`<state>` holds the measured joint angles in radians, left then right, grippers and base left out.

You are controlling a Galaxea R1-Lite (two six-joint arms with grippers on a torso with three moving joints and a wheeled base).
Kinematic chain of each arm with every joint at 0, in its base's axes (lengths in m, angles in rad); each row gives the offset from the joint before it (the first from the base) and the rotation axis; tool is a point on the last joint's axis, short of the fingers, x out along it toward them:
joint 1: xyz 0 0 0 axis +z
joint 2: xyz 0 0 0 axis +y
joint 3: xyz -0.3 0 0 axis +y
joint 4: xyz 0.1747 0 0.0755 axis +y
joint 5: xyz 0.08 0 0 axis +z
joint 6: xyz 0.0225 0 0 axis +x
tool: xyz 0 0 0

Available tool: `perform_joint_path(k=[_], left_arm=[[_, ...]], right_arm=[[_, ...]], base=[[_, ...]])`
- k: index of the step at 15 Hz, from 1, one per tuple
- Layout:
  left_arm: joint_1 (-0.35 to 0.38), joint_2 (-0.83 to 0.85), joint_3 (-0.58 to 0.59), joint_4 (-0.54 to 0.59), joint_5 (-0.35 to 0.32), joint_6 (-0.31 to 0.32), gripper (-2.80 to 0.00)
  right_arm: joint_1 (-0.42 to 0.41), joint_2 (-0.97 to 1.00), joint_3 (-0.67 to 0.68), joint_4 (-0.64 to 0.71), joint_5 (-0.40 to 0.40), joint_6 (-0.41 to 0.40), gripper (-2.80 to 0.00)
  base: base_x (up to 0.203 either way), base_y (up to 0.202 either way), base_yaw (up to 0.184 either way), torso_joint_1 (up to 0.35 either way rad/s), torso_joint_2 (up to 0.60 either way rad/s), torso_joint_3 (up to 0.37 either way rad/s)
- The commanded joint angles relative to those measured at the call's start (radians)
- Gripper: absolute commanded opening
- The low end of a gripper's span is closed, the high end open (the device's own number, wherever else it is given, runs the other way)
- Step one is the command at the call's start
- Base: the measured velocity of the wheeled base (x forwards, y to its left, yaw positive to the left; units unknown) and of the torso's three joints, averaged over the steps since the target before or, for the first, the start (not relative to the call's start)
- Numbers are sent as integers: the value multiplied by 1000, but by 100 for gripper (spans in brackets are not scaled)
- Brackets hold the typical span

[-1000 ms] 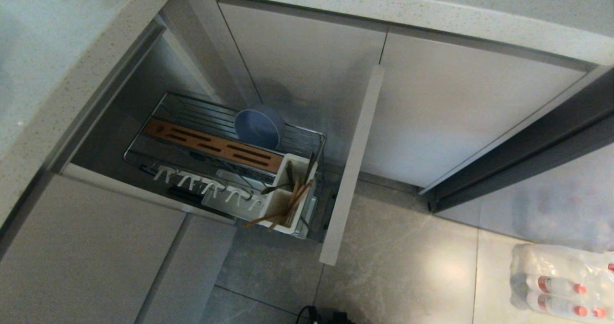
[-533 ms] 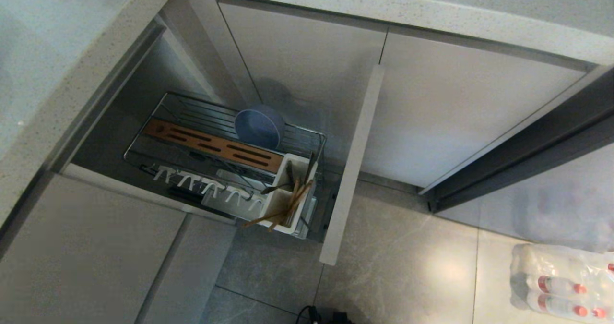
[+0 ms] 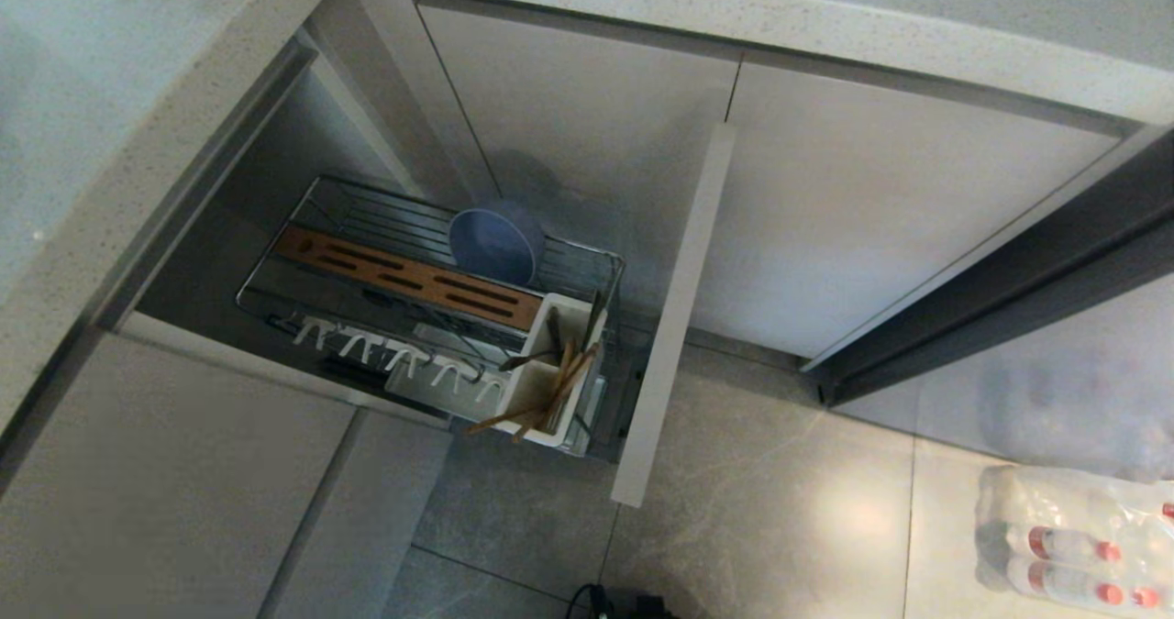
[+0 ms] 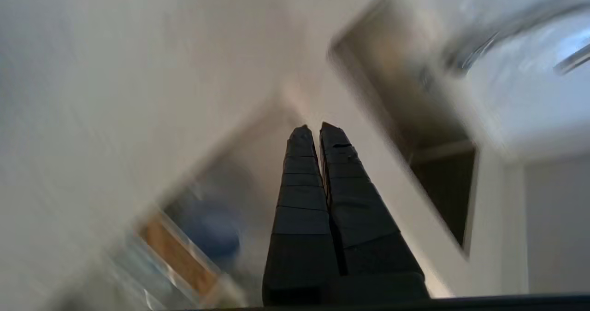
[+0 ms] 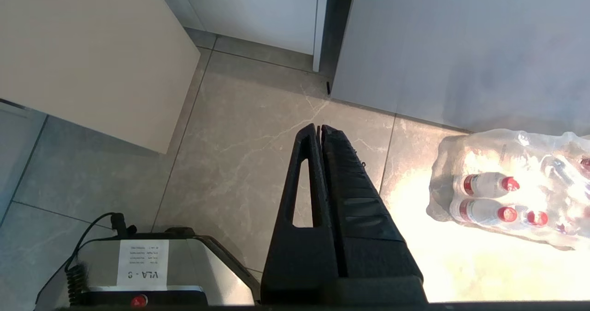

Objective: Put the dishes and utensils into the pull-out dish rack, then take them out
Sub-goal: Take the bowl out of the cupboard

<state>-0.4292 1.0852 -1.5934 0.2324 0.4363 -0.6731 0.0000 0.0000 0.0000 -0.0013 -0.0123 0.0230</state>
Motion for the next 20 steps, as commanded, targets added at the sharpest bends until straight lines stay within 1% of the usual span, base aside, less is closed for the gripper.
perform_joint_path(k=[1,3,5,7,8,11,14,16,18,20], left_arm=[[-41,84,2,12,31,-23,-280],[-108,137,19,19,99,-57,-280],[-193,188,50,19,155,-87,-280],[-281,248,89,20,187,-133,-280],[-300,279,106,21,194,-154,-280],[-315,354,140,18,196,-188,-280],[-300,425,158,16,198,-214,-280],[-287,465,170,9,198,-217,-280],[-255,506,178,1,196,-218,-280],[-241,544,194,-32,196,-214,-280]], right_arm=[[0,2,0,0,0,0,-280],[0,0,0,0,0,0,-280],[0,0,0,0,0,0,-280],[0,0,0,0,0,0,-280],[0,0,0,0,0,0,-280],[0,1,0,0,0,0,-280],[0,1,0,0,0,0,-280],[0,1,0,0,0,0,-280],[0,2,0,0,0,0,-280],[0,1,0,0,0,0,-280]], base=[[0,0,0,0,0,0],[0,0,0,0,0,0],[0,0,0,0,0,0],[0,0,0,0,0,0],[0,0,0,0,0,0],[0,0,0,0,0,0],[0,0,0,0,0,0],[0,0,0,0,0,0],[0,0,0,0,0,0],[0,0,0,0,0,0]])
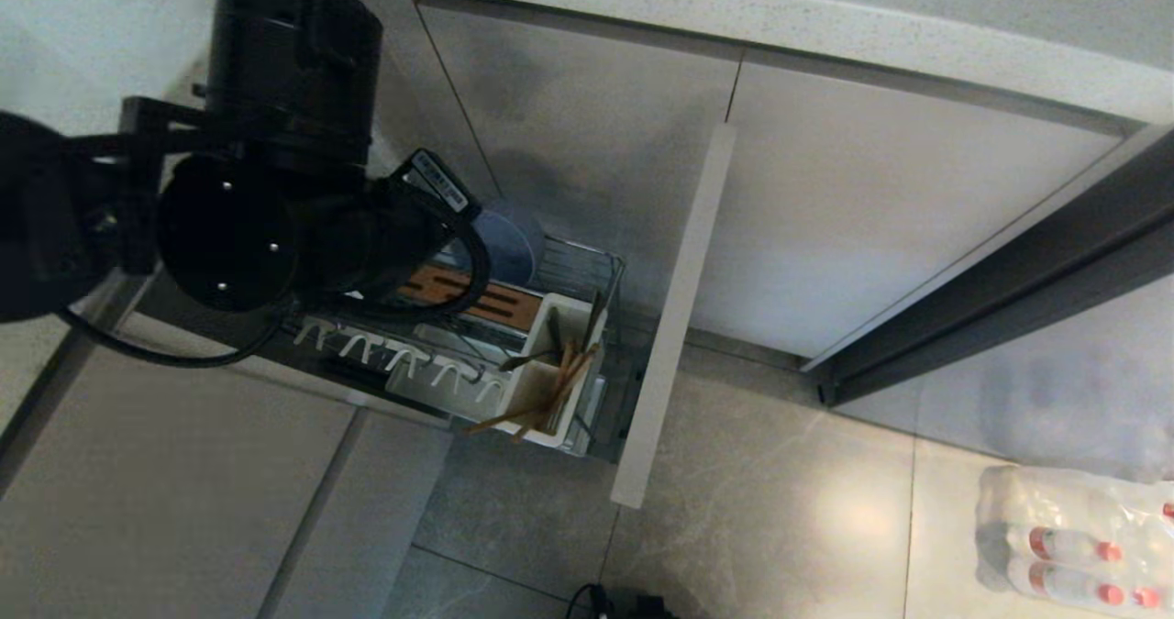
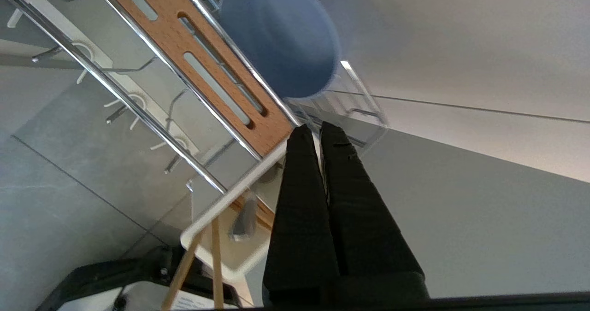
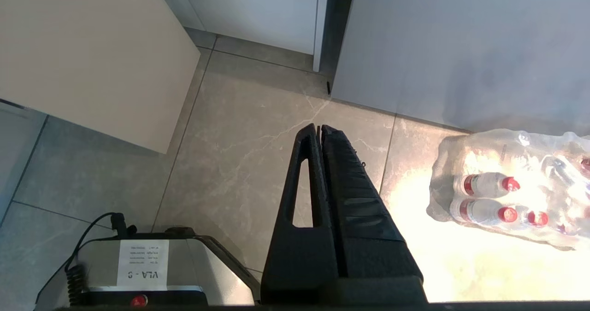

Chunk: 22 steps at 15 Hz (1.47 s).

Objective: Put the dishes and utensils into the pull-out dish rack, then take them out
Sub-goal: Take the bowl out of the cupboard

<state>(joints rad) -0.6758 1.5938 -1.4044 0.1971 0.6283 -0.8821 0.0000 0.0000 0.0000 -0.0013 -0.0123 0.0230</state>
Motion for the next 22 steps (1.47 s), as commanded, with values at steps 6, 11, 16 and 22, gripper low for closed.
perform_joint_path(k=[6,11,16,22], left_arm=[[36,124,0,-87,2,39,-280],[58,180,-61,-146,-33,79,-280],[58,176,-64,-151,-33,95,0],[85,229,-77,-215,-40,103,0]], right_arm=[[0,1,0,0,0,0,-280],[0,2,0,0,0,0,-280],[0,0,0,0,0,0,-280],[0,1,0,0,0,0,-280]], base=[[0,0,0,0,0,0],[0,0,0,0,0,0],[0,0,0,0,0,0],[0,0,0,0,0,0]])
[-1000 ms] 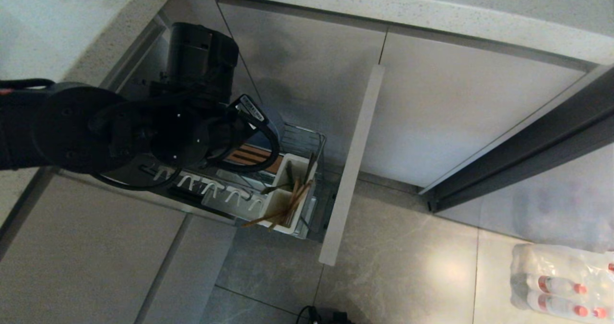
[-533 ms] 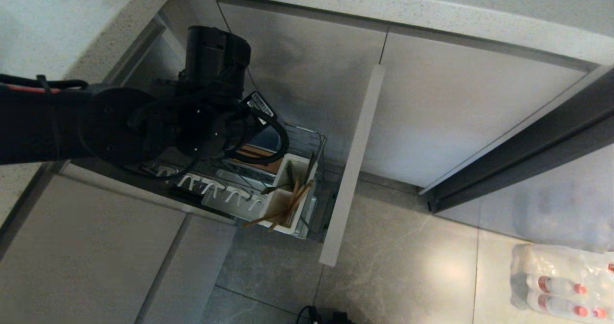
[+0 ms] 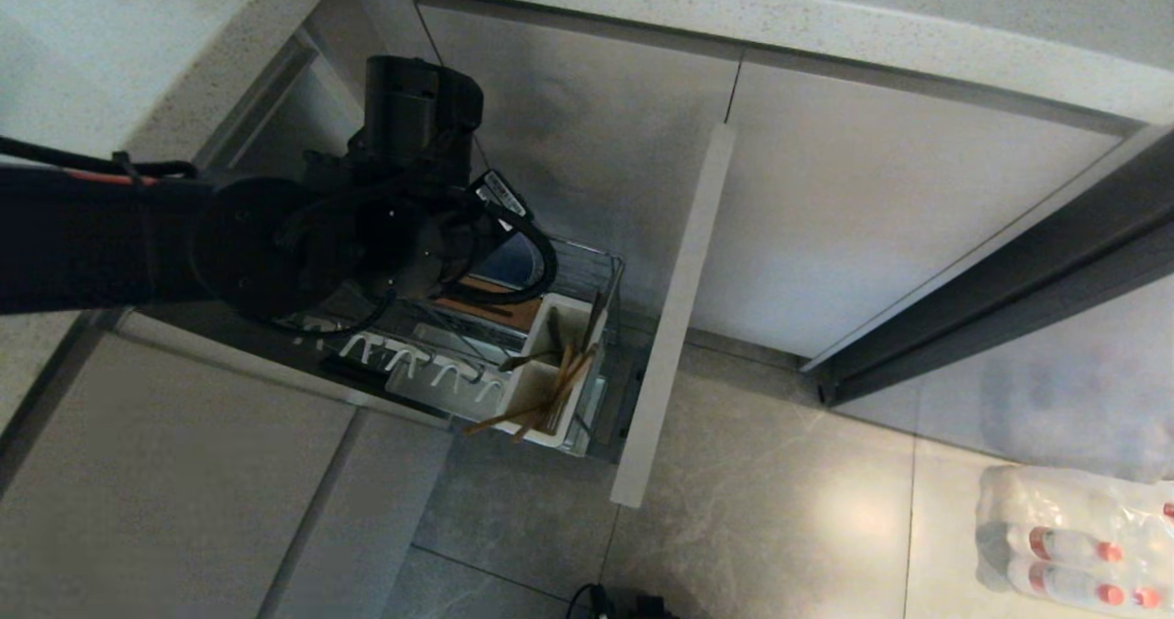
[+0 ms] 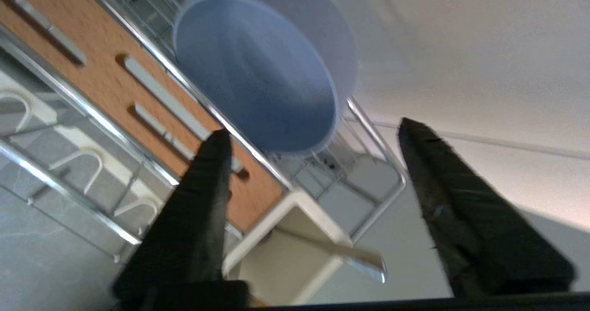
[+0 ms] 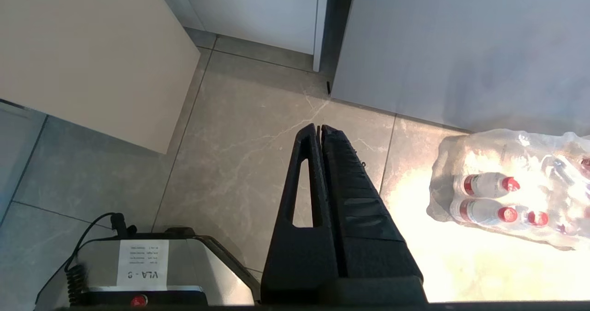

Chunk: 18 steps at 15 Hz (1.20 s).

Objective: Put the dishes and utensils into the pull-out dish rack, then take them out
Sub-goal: Take the bowl out of the cupboard

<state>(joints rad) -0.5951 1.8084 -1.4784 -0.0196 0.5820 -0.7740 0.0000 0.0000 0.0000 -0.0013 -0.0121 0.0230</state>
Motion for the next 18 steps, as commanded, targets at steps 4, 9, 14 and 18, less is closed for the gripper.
perform_joint_path(k=[4,9,14,18], left_arm=[[42,69,-41,-68,-28,54,0],[84,121,-53,-124,-111,78,0],[87,131,-54,-130,-114,78,0],[87,137,-54,-132,-116,79,-280]], right_arm=[[0,1,0,0,0,0,-280],[0,1,0,0,0,1,-280],[0,2,0,0,0,0,-280],[0,1,0,0,0,0,-280]], base=[[0,0,0,0,0,0],[0,0,0,0,0,0],[0,0,0,0,0,0],[0,0,0,0,0,0]])
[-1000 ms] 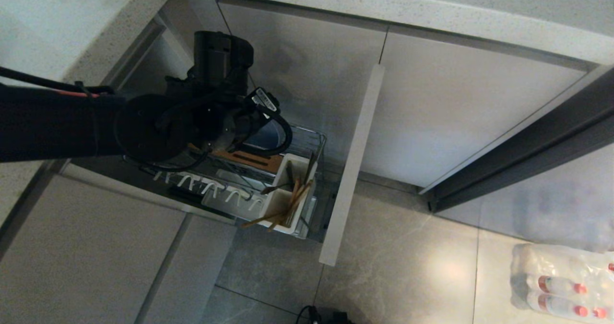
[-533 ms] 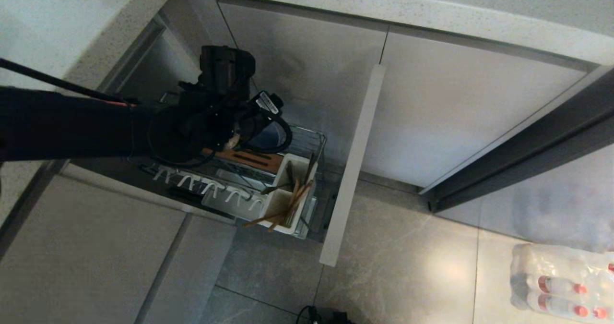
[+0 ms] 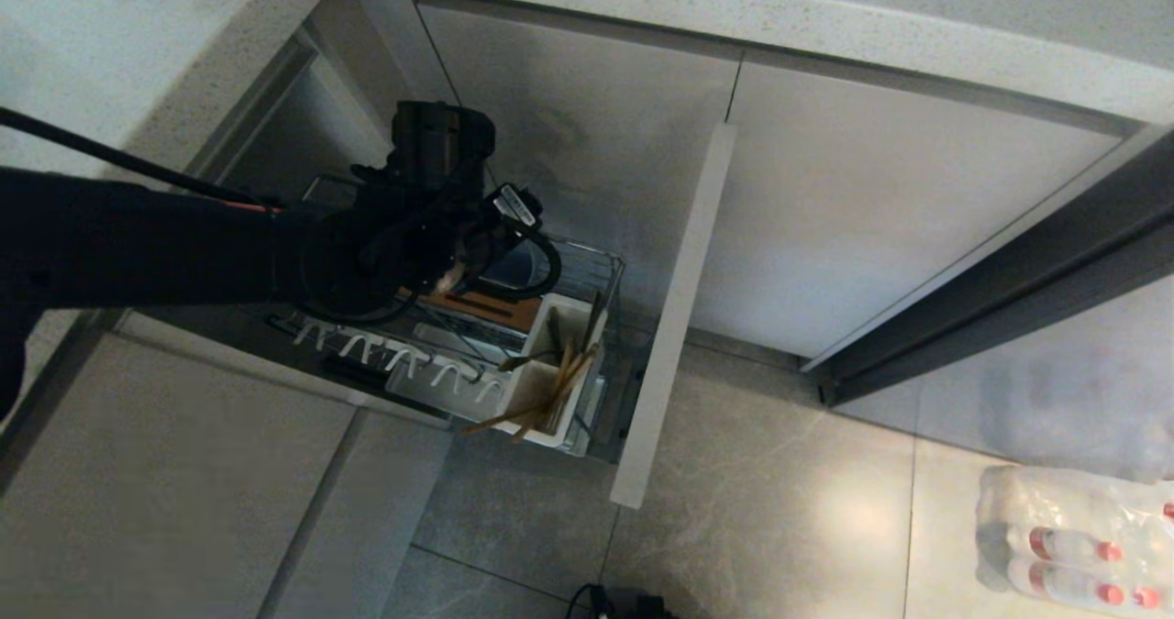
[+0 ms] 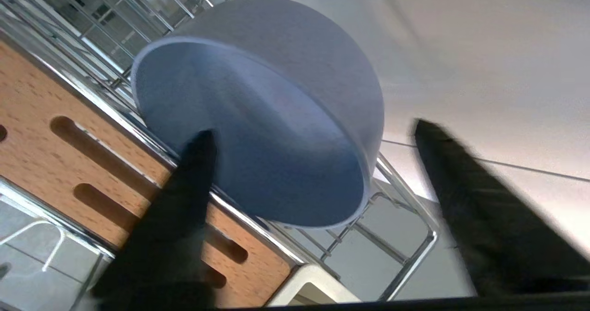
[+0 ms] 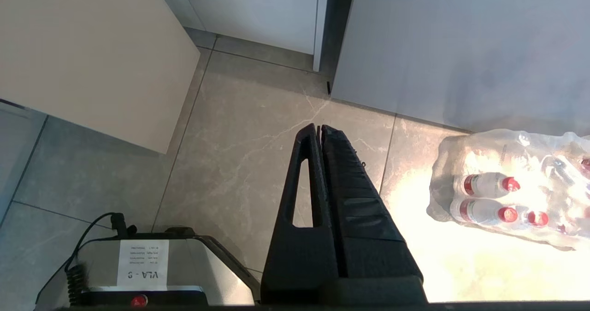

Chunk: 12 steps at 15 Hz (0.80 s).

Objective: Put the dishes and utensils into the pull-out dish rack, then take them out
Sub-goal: Take the bowl out of the cupboard

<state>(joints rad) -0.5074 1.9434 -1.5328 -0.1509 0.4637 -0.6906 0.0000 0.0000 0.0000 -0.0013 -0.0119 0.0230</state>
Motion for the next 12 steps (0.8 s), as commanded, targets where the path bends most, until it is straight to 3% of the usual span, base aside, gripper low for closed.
perform_joint_path(k=[1,12], left_arm=[[0,0,0,-1,3,-4,-280],[-22,-25,15,-1,3,10,-280]], right_arm=[[0,2,0,0,0,0,-280],[0,2,0,0,0,0,-280]], base=[[0,0,0,0,0,0],[0,0,0,0,0,0]])
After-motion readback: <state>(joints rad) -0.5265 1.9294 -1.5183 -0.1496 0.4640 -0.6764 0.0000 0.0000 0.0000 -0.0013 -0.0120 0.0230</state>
